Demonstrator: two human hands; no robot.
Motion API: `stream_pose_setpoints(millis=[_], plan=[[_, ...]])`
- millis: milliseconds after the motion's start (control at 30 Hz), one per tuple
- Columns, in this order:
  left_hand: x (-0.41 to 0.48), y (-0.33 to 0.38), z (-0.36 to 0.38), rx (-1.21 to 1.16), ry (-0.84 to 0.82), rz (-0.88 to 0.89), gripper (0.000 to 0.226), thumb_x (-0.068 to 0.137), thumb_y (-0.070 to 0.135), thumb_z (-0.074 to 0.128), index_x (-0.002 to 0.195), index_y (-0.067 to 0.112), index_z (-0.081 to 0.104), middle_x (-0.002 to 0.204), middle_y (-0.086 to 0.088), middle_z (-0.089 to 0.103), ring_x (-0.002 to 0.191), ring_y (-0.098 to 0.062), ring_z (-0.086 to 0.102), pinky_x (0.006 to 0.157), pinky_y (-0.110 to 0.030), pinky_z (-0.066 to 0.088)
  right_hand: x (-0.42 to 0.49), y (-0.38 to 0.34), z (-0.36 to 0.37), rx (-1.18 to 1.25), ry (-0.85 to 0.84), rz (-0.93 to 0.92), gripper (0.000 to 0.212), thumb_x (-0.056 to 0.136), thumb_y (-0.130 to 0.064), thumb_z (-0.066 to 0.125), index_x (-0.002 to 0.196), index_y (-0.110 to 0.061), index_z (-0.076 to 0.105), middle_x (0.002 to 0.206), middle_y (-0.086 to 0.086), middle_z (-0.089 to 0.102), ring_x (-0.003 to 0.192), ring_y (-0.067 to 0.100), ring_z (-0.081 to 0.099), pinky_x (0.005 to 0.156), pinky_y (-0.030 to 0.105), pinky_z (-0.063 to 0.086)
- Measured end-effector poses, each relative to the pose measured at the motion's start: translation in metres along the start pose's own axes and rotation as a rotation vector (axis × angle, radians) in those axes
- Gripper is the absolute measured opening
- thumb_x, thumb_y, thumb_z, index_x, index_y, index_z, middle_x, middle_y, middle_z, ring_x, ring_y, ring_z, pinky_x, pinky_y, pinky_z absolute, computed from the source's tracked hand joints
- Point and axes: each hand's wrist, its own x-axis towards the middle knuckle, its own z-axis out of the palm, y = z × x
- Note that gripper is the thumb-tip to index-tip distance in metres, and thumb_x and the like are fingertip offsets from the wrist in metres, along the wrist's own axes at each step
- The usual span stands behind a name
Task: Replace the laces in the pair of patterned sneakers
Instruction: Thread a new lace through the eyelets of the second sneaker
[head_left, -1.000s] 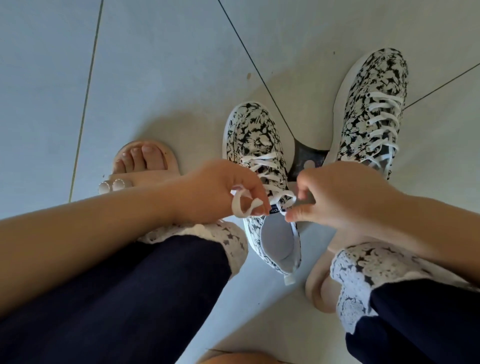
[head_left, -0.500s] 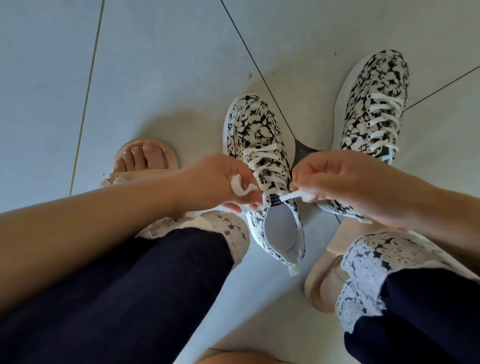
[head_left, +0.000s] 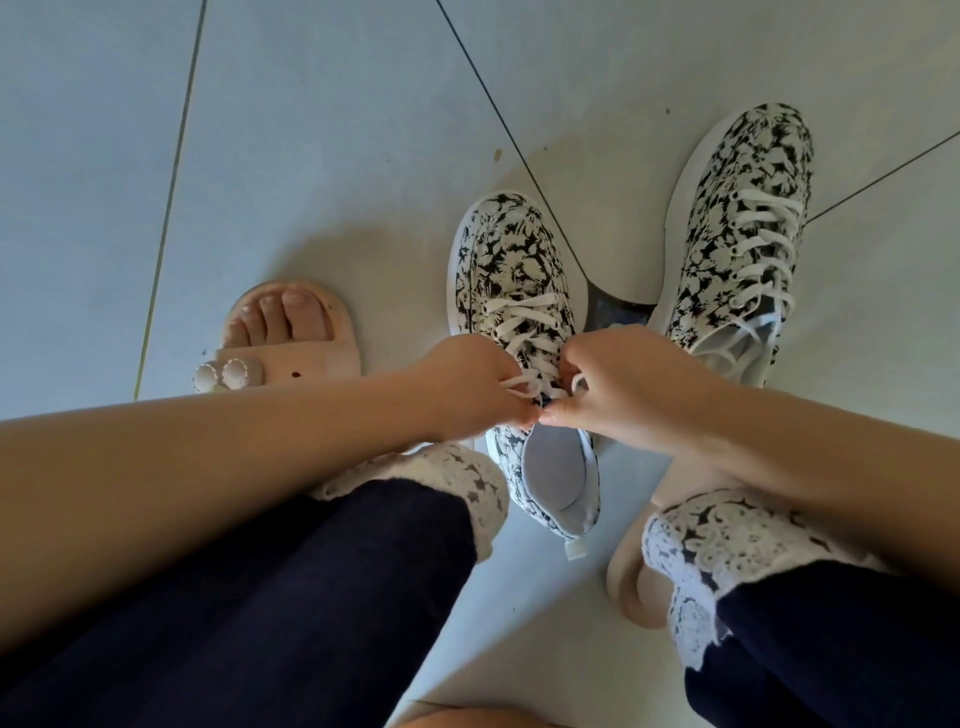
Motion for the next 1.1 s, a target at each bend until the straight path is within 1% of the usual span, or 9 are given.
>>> stream_pose_setpoints(millis=[167, 300, 433, 500, 600, 700, 867, 1000, 1100], plan=[[-0.003, -0.002, -0.013, -0.334, 0.193, 0.028, 0.014, 0.083, 0.023, 0.065, 0.083, 0.009, 0.065, 0.058, 0.001, 0.052, 0.049, -0.008, 0.042, 0.045, -0.017, 0.04, 0.005, 0.005, -0.007, 0.189, 0.124, -0.034, 0.014, 0.093, -0.026, 0.052, 0.085, -0.015, 0.055, 0.064, -0.005, 0.053, 0.044, 0.004, 0.037, 0.04, 0.013, 0.034], [0.0, -0.001, -0.029, -0.36, 0.432, 0.134, 0.019, 0.082, 0.025, 0.067, 0.077, 0.006, 0.065, 0.056, -0.002, 0.055, 0.049, -0.012, 0.051, 0.048, -0.021, 0.048, 0.024, 0.005, -0.023, 0.226, 0.322, 0.007, 0.018, 0.09, -0.032, 0.056, 0.085, -0.015, 0.053, 0.058, -0.009, 0.048, 0.048, 0.002, 0.039, 0.045, 0.015, 0.032], [0.0, -0.003, -0.025, -0.626, 0.399, 0.092, 0.011, 0.083, 0.012, 0.065, 0.072, 0.013, 0.065, 0.062, -0.003, 0.065, 0.066, -0.014, 0.066, 0.069, -0.032, 0.059, 0.028, 0.009, -0.02, 0.041, 0.286, 0.033, 0.033, 0.091, -0.04, 0.053, 0.085, -0.007, 0.055, 0.062, -0.003, 0.049, 0.055, 0.01, 0.043, 0.049, 0.025, 0.03], [-0.001, -0.004, -0.025, -0.699, 0.383, 0.069, 0.01, 0.083, 0.01, 0.065, 0.073, 0.012, 0.065, 0.069, -0.006, 0.067, 0.074, -0.018, 0.067, 0.072, -0.032, 0.059, 0.024, 0.011, -0.017, 0.025, 0.283, -0.023, 0.032, 0.092, -0.034, 0.052, 0.084, -0.005, 0.061, 0.058, -0.004, 0.046, 0.049, 0.005, 0.038, 0.046, 0.017, 0.025], [-0.005, -0.006, -0.023, -0.749, 0.368, 0.066, 0.009, 0.082, 0.009, 0.066, 0.073, 0.012, 0.066, 0.077, -0.011, 0.069, 0.078, -0.022, 0.067, 0.078, -0.035, 0.057, 0.019, 0.006, -0.021, 0.2, 0.25, -0.089, 0.024, 0.092, -0.026, 0.054, 0.079, -0.007, 0.062, 0.054, -0.003, 0.05, 0.045, 0.008, 0.042, 0.047, 0.013, 0.033], [-0.006, -0.009, -0.023, -0.684, 0.397, 0.075, 0.012, 0.079, 0.012, 0.069, 0.069, 0.019, 0.068, 0.081, -0.01, 0.071, 0.083, -0.024, 0.069, 0.083, -0.038, 0.055, 0.015, 0.002, -0.023, 0.381, 0.181, -0.084, 0.022, 0.092, -0.022, 0.054, 0.078, -0.006, 0.06, 0.054, -0.001, 0.054, 0.043, 0.001, 0.043, 0.043, 0.009, 0.033], [-0.01, -0.006, -0.022, -0.355, 0.395, 0.091, 0.01, 0.083, 0.029, 0.065, 0.073, 0.031, 0.063, 0.081, -0.003, 0.07, 0.082, -0.022, 0.067, 0.082, -0.041, 0.054, 0.011, 0.007, -0.012, 0.352, 0.157, -0.033, 0.021, 0.092, -0.026, 0.053, 0.079, -0.011, 0.059, 0.066, 0.0, 0.062, 0.051, 0.002, 0.047, 0.051, 0.014, 0.036], [-0.021, 0.006, -0.017, 0.064, 0.39, 0.179, 0.012, 0.089, 0.03, 0.053, 0.098, 0.025, 0.059, 0.091, 0.006, 0.063, 0.082, -0.012, 0.059, 0.067, -0.013, 0.042, 0.002, -0.002, -0.015, 0.404, 0.088, -0.013, 0.006, 0.087, -0.03, 0.059, 0.084, -0.025, 0.057, 0.074, -0.017, 0.057, 0.061, -0.011, 0.052, 0.054, 0.004, 0.037], [-0.026, 0.012, -0.015, 0.132, 0.357, 0.213, 0.016, 0.087, 0.027, 0.054, 0.103, 0.026, 0.055, 0.096, 0.008, 0.06, 0.079, -0.005, 0.054, 0.066, -0.011, 0.04, -0.01, -0.016, -0.017, 0.386, 0.103, -0.041, 0.019, 0.084, -0.036, 0.059, 0.1, -0.026, 0.056, 0.087, -0.018, 0.056, 0.072, -0.009, 0.052, 0.064, 0.0, 0.038]])
